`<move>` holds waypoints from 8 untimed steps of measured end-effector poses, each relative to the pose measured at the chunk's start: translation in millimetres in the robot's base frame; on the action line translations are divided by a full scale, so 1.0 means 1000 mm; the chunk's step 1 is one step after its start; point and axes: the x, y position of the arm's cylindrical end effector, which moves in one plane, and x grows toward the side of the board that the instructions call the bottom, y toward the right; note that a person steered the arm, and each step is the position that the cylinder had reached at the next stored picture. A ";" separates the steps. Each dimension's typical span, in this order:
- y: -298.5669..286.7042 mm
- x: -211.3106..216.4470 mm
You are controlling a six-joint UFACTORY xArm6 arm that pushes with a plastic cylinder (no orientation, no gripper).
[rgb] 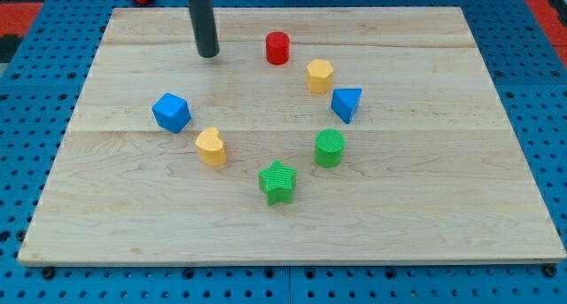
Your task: Slide the blue cube vertically above the yellow heart
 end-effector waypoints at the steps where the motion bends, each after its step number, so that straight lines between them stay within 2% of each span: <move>1: -0.087 0.020; 2: -0.141 0.101; 3: -0.102 0.131; 4: -0.036 0.131; 6: -0.005 0.099; 7: -0.072 0.106; 8: -0.097 0.065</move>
